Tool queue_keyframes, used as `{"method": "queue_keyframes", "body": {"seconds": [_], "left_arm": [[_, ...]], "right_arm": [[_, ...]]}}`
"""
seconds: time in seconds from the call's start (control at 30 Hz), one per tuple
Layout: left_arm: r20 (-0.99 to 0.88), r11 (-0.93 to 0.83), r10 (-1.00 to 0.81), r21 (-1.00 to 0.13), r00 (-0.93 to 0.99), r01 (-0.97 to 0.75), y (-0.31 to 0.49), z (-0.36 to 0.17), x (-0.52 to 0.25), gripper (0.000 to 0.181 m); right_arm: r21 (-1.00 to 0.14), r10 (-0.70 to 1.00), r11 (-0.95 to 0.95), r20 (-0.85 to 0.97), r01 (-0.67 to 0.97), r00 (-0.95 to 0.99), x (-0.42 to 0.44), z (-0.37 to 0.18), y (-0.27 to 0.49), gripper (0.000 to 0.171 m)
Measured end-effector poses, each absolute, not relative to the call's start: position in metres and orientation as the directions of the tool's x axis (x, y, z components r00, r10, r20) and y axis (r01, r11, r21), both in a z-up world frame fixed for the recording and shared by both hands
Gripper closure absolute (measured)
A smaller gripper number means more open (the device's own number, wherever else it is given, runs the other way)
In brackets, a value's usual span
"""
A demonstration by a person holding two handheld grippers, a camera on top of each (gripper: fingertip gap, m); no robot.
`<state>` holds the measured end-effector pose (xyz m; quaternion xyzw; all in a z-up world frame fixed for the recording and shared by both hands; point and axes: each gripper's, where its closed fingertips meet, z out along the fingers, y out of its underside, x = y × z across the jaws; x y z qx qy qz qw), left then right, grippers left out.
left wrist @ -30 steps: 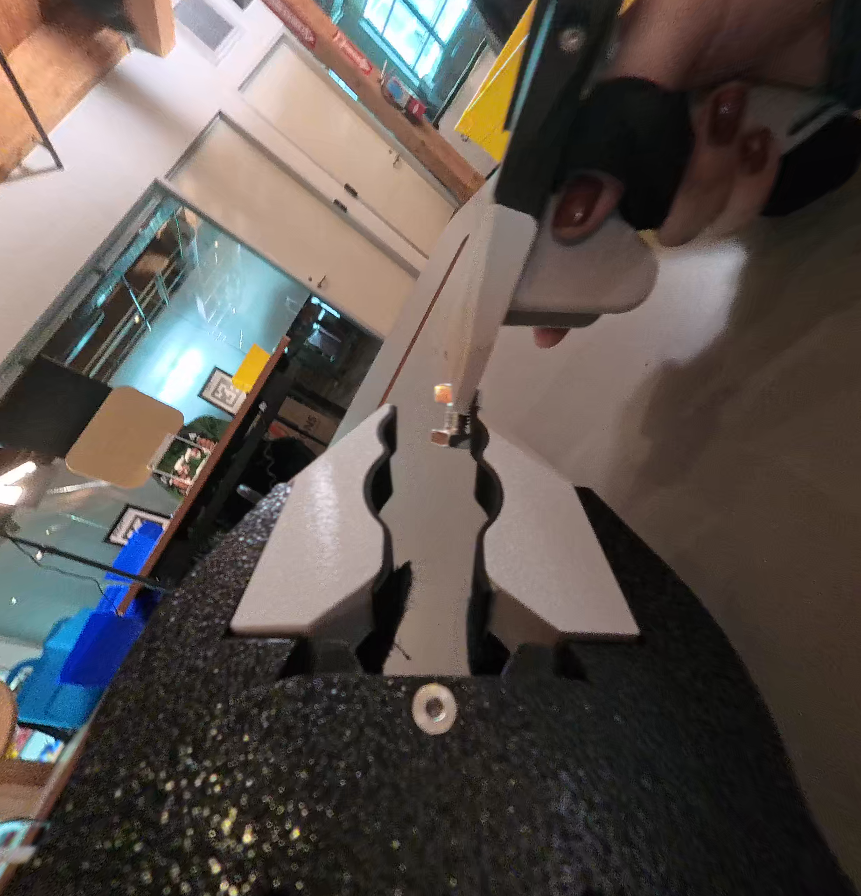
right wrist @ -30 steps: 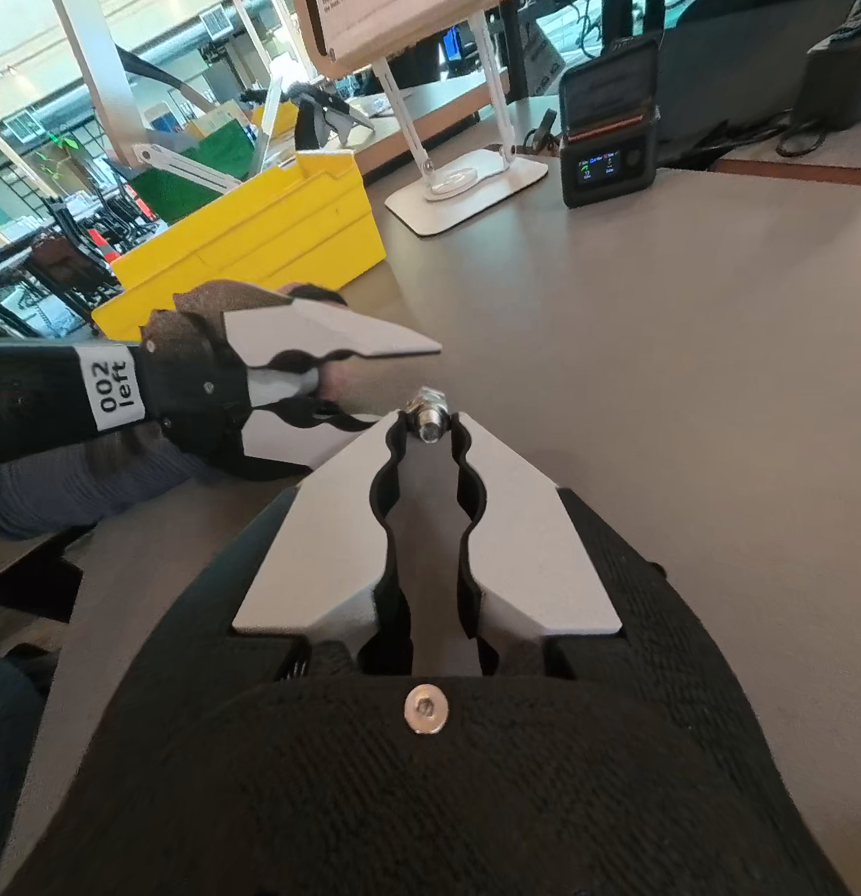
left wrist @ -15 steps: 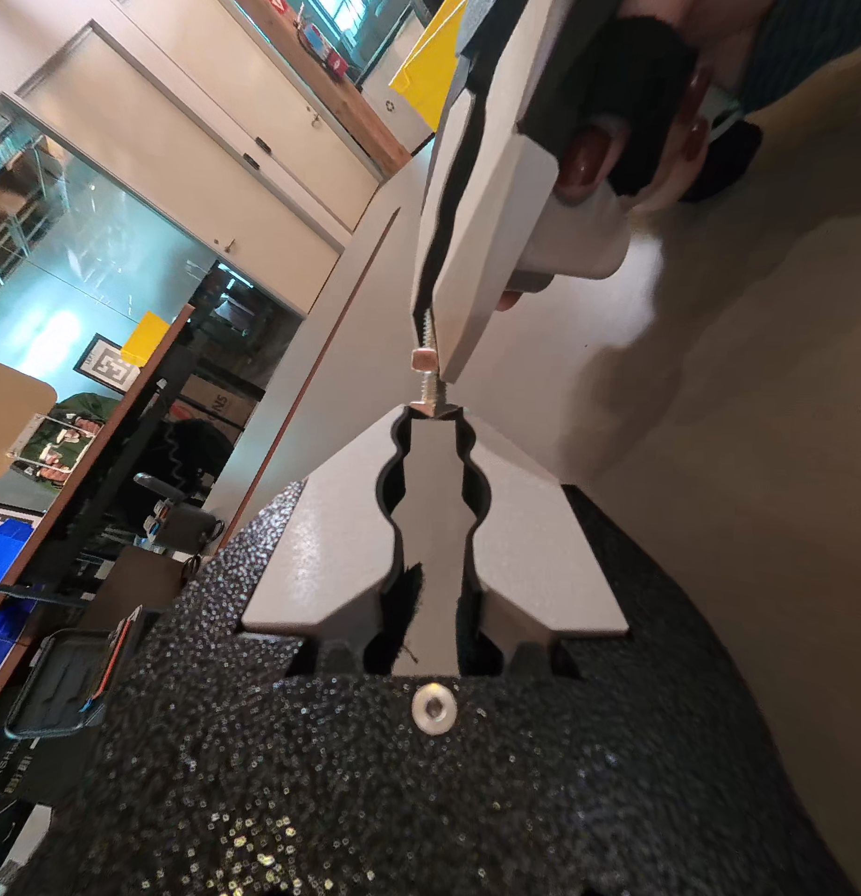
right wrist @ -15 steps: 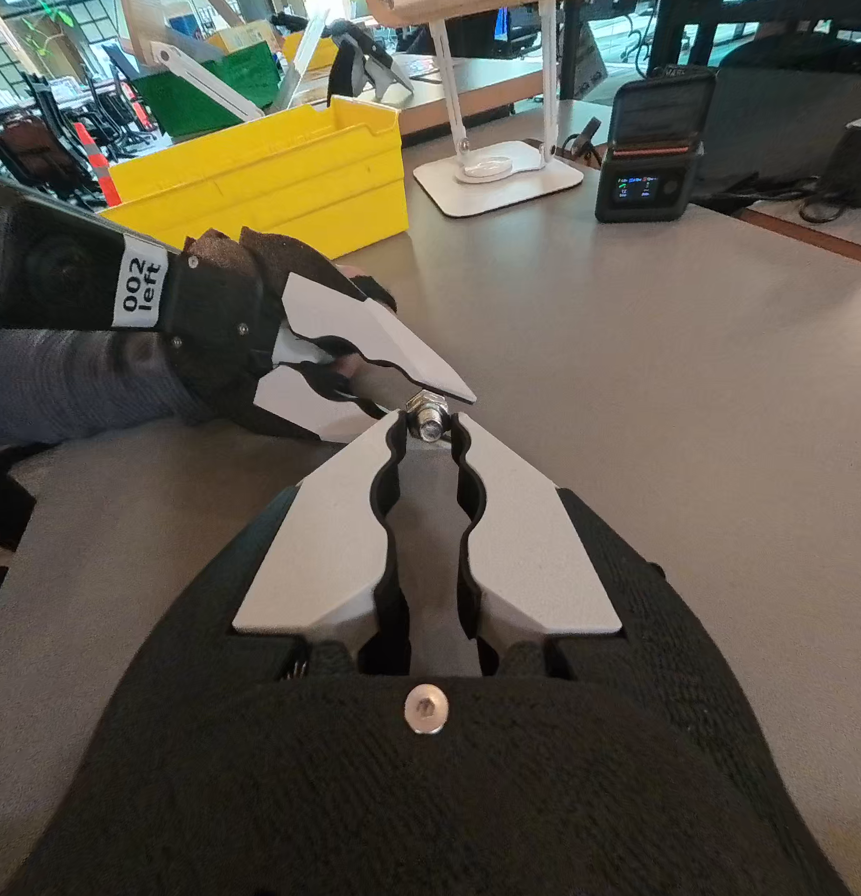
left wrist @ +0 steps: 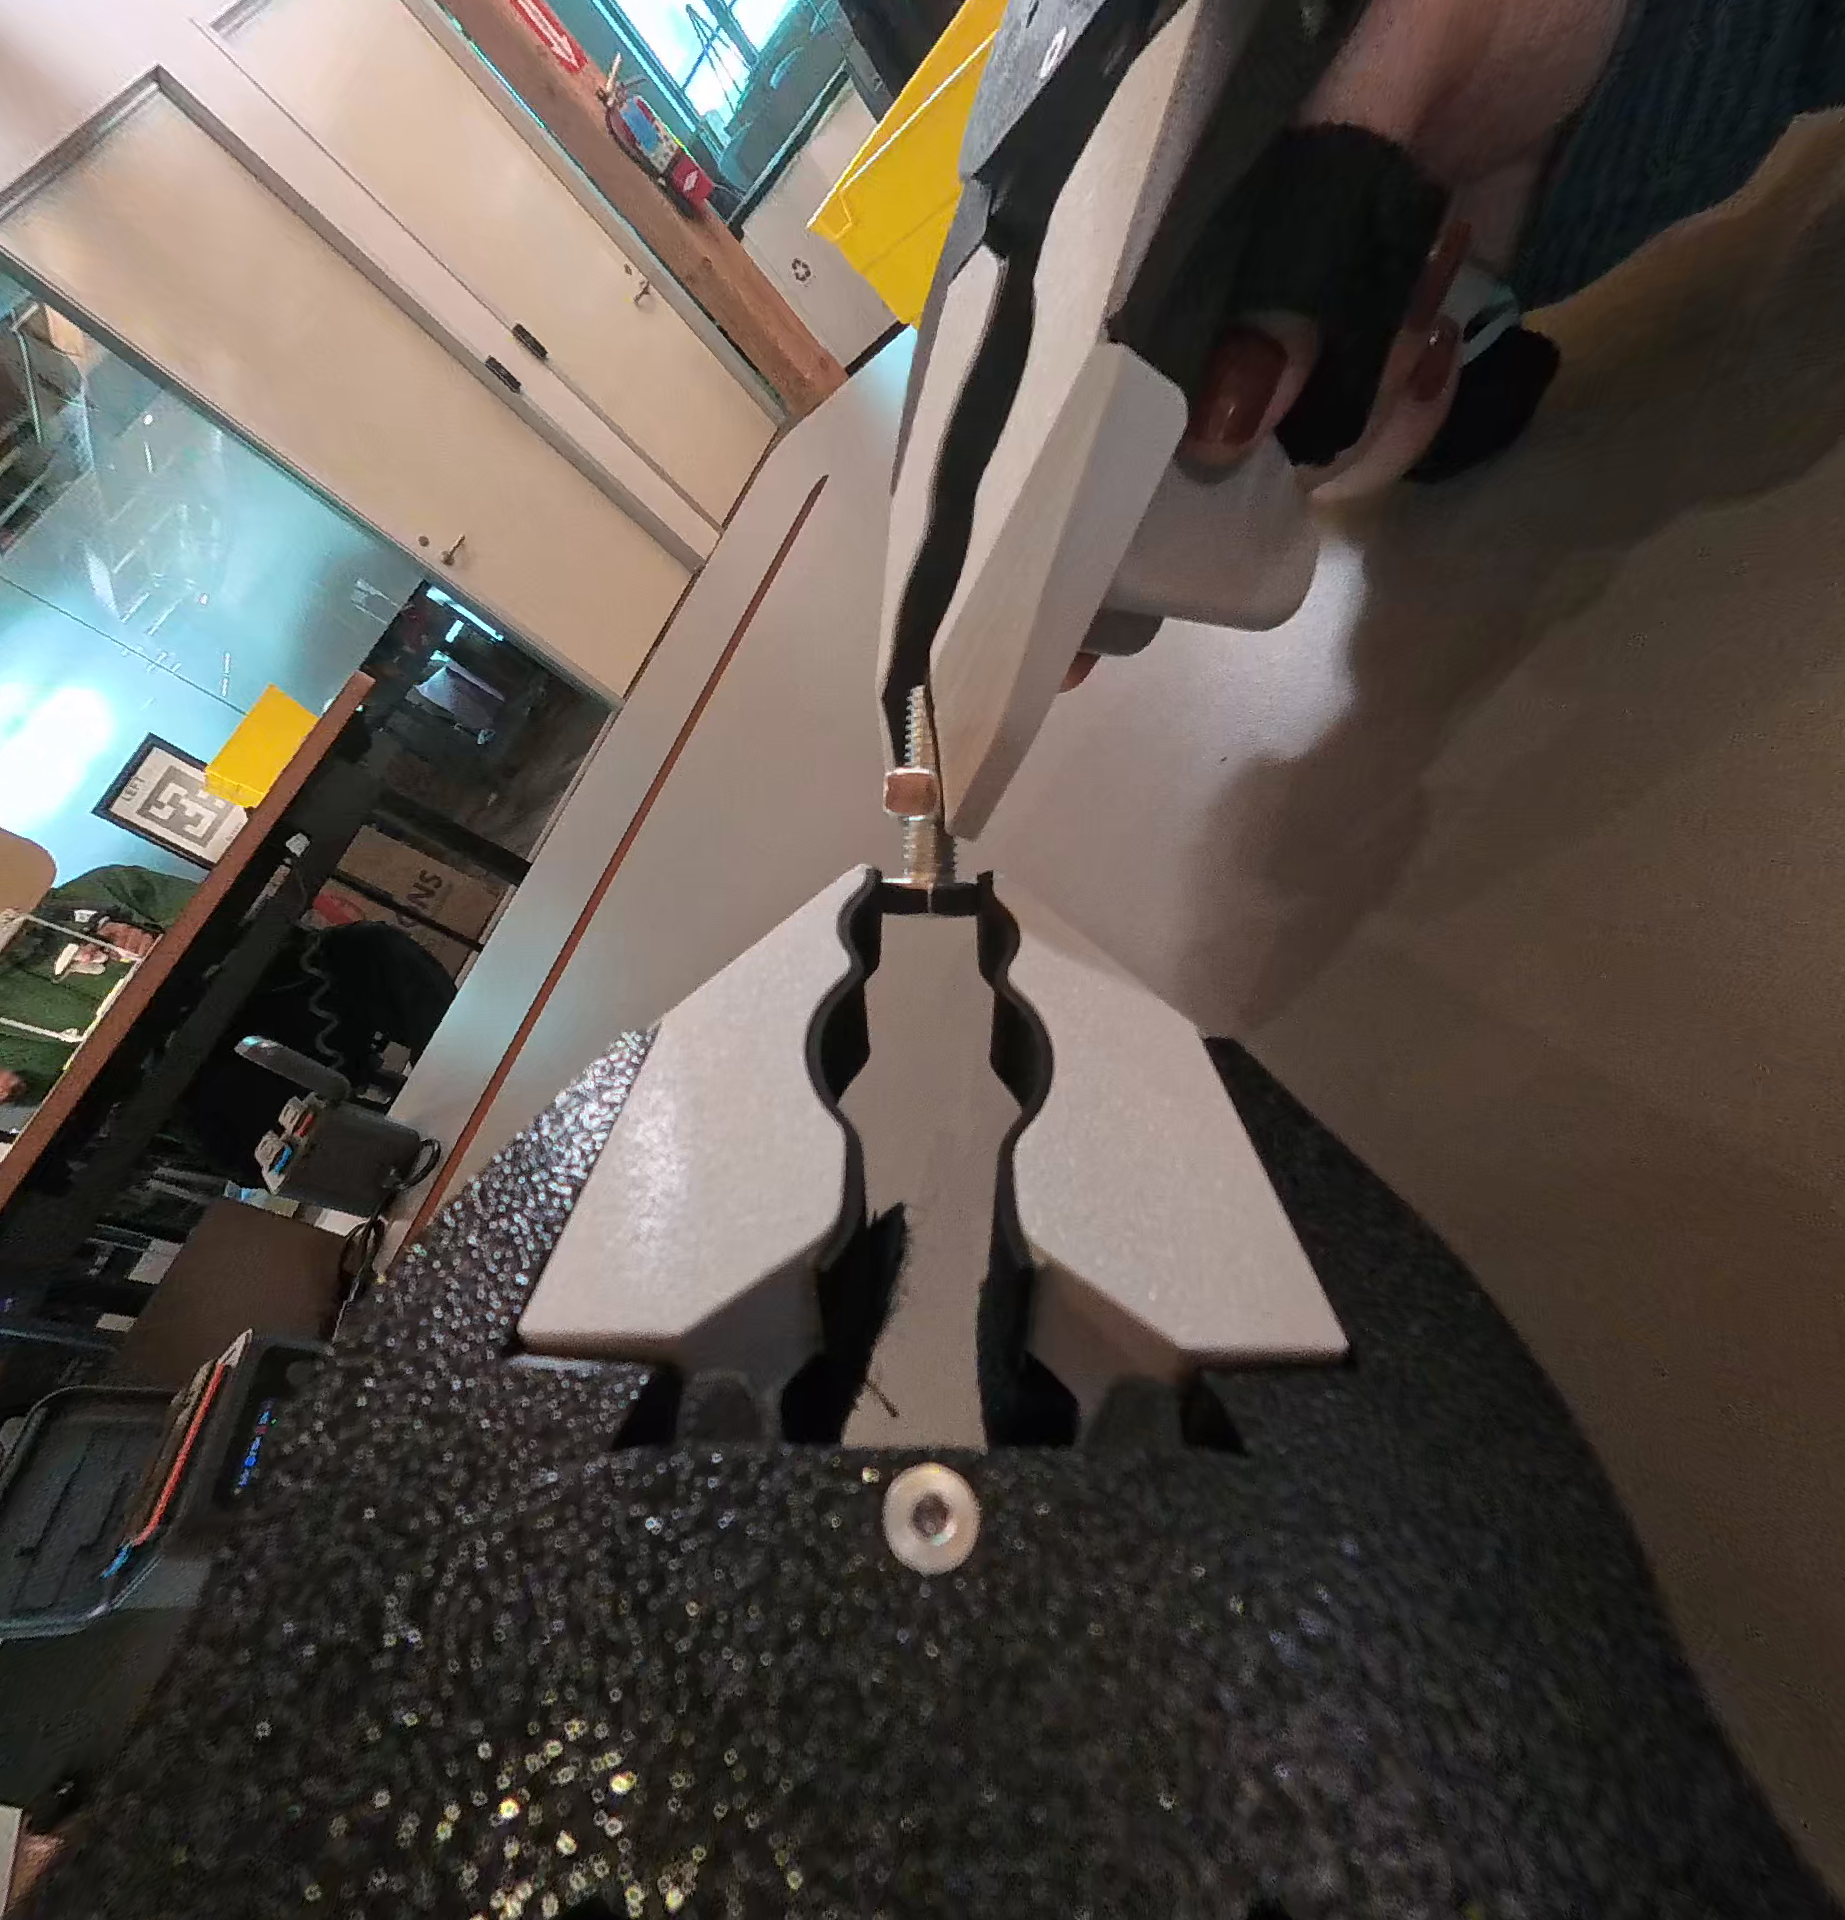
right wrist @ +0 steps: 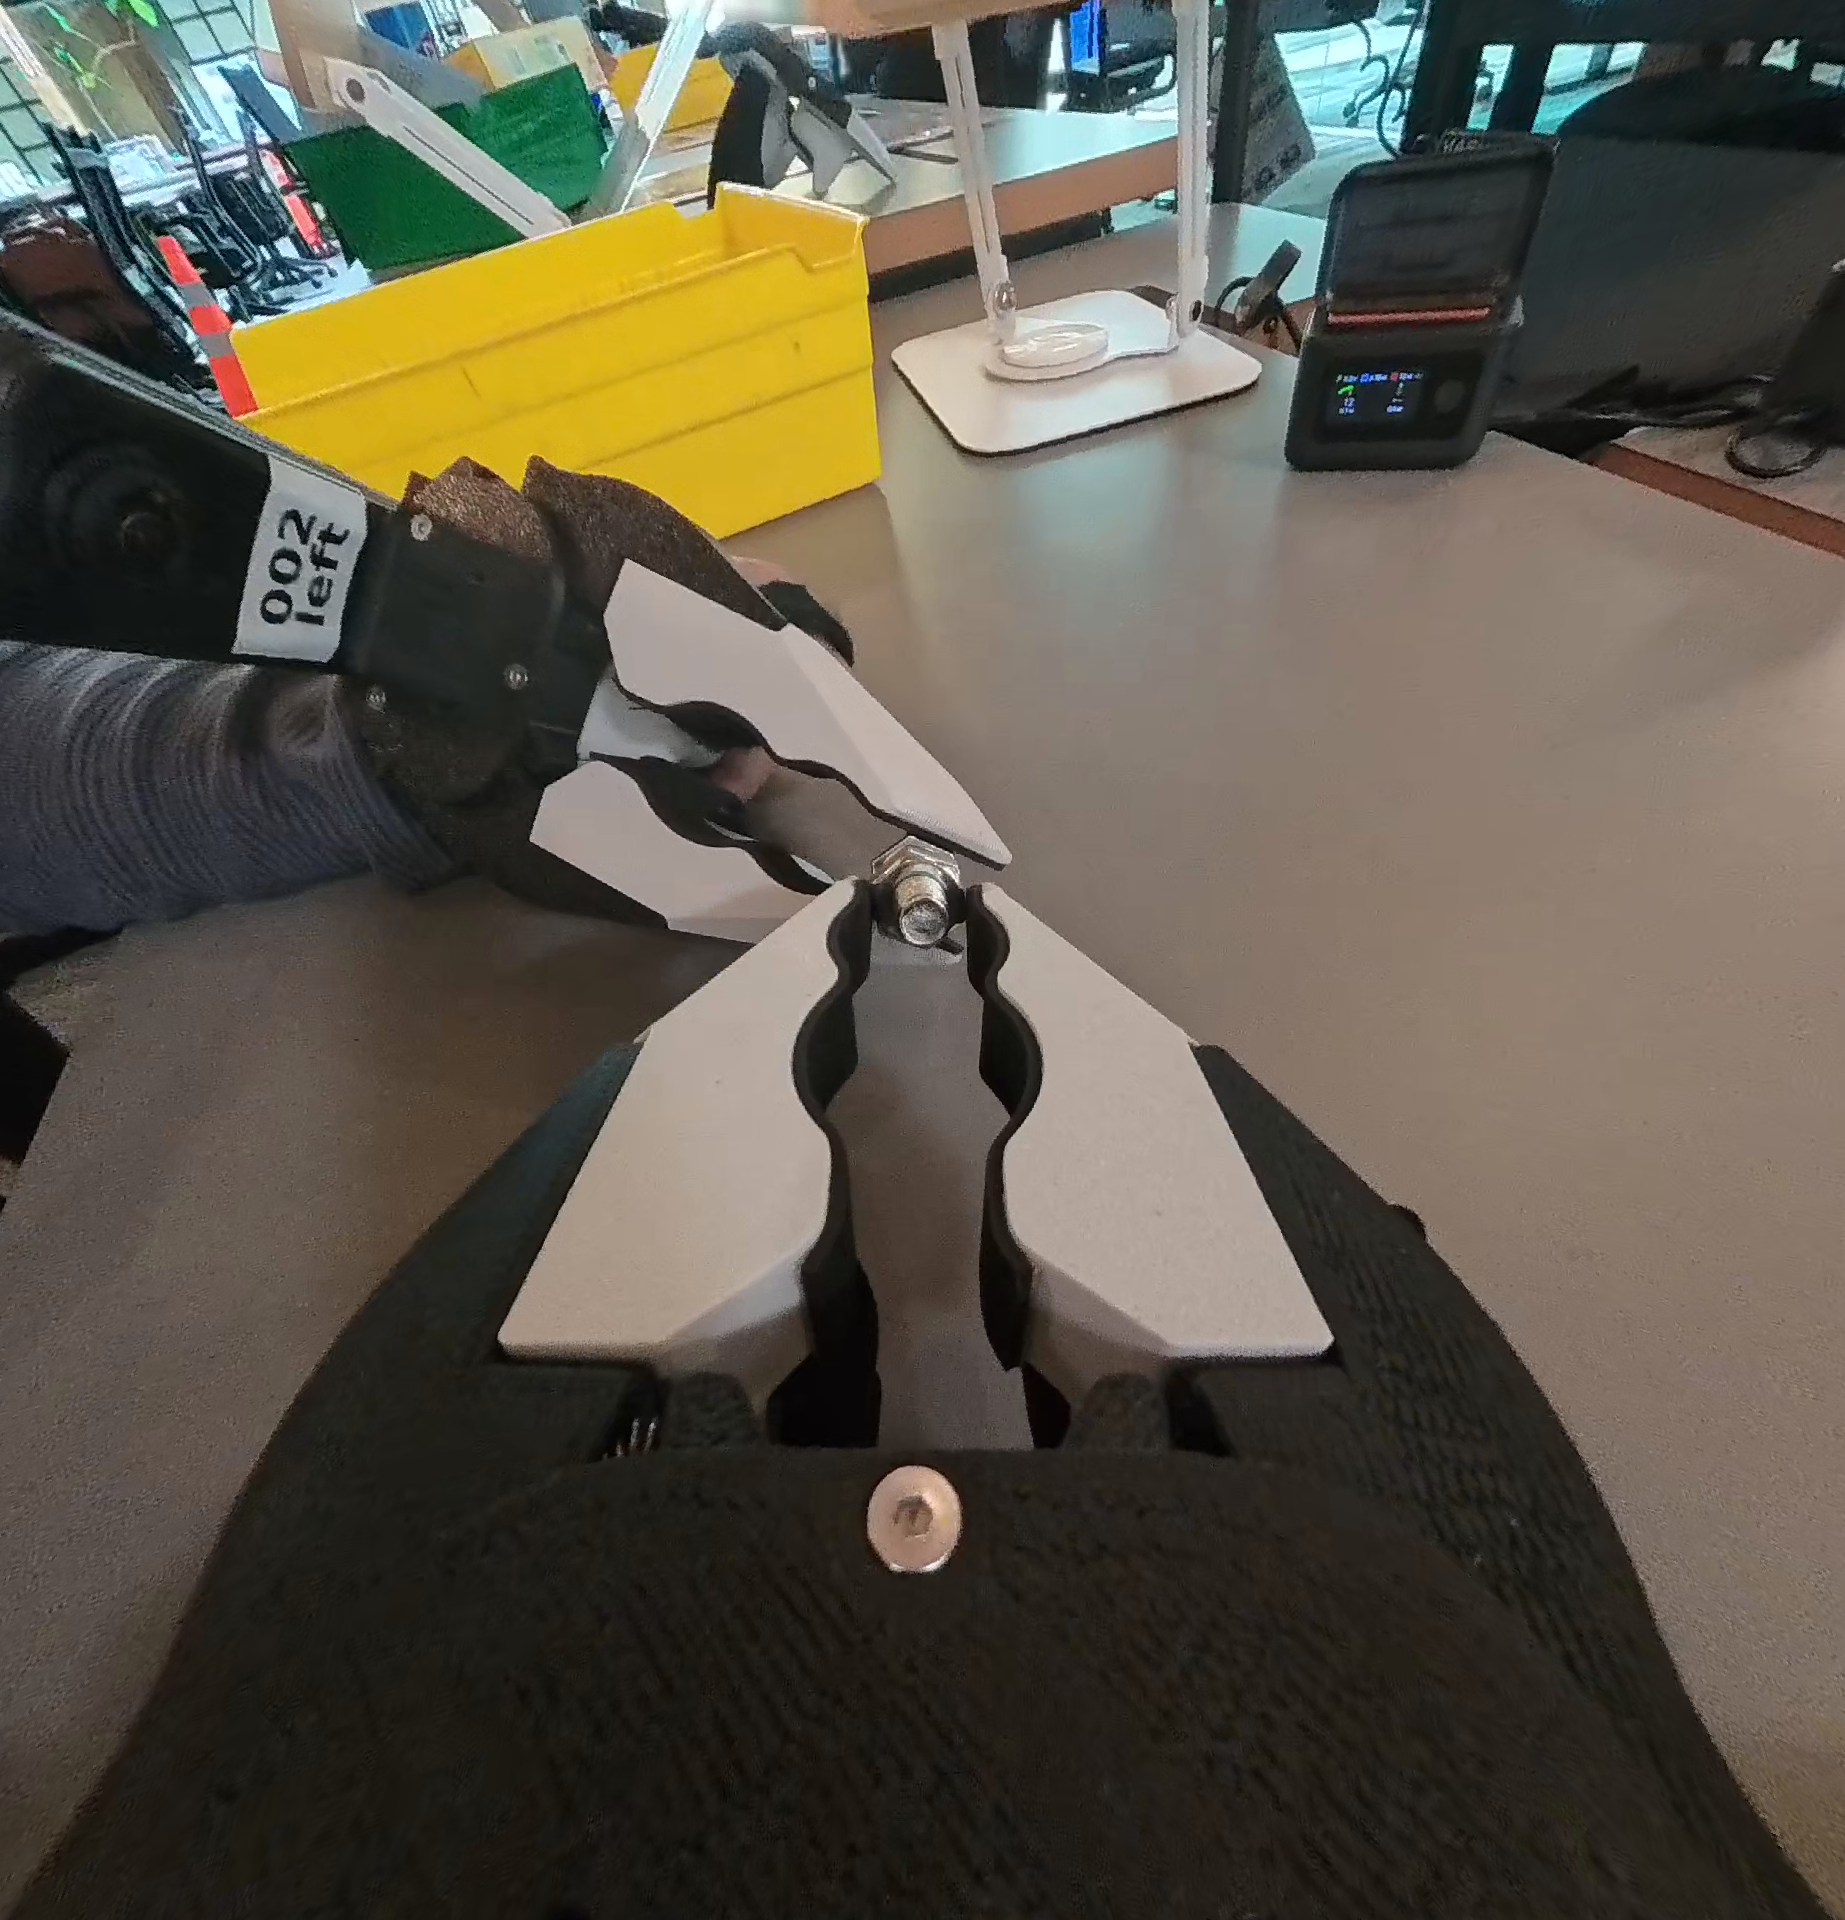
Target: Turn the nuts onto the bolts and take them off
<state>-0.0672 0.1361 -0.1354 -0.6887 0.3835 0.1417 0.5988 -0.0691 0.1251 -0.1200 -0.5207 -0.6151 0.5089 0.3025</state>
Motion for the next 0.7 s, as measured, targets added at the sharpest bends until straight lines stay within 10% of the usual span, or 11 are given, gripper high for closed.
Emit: {"method": "queue_keyframes", "body": {"seconds": [0.7], "left_arm": [[-0.792,-0.024,-0.387,-0.504,0.473,-0.863,0.140,-0.161,-0.075,0.165]], "right_arm": [[-0.886,0.968,-0.006,-0.122,0.463,-0.220,-0.072,-0.144,0.124,0.125]]}}
